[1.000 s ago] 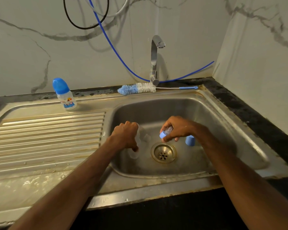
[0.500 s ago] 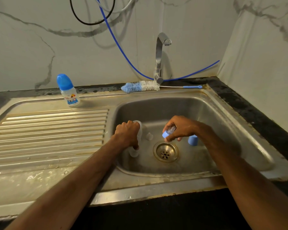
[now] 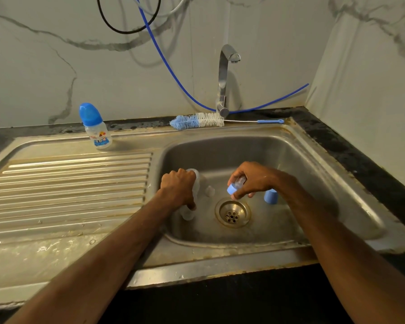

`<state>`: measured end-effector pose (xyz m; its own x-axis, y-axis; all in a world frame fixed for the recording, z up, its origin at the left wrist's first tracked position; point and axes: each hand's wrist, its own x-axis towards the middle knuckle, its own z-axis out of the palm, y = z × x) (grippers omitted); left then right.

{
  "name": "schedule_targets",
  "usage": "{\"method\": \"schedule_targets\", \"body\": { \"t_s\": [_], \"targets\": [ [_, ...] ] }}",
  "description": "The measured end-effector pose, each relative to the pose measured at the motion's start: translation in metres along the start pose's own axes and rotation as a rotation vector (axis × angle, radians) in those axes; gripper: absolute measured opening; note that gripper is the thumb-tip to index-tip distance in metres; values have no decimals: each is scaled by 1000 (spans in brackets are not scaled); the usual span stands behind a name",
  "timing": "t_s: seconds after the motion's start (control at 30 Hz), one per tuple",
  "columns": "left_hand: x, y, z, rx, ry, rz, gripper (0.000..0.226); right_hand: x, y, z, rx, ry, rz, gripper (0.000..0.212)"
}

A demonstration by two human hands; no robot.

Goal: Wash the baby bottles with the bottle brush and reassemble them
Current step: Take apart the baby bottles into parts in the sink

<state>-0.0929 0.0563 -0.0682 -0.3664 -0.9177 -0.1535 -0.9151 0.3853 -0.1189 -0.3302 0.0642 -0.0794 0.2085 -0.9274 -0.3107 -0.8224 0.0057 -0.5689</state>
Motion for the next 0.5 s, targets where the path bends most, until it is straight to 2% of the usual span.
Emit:
{"method": "schedule_targets", "body": {
  "t_s": [0.2, 0.3, 0.4, 0.5],
  "targets": [
    [1, 10, -6, -45, 167, 22, 77, -2, -9, 1, 242, 26, -29, 38],
    [7, 19, 1, -320, 273, 171, 75, -8, -21, -2, 396, 59, -75, 37],
    [13, 24, 9, -631, 360, 351, 54, -11, -26, -5, 489, 80, -97, 37],
    [14, 23, 8, -792, 446, 407, 39, -13, -28, -8, 596, 152, -88, 37]
  ]
}}
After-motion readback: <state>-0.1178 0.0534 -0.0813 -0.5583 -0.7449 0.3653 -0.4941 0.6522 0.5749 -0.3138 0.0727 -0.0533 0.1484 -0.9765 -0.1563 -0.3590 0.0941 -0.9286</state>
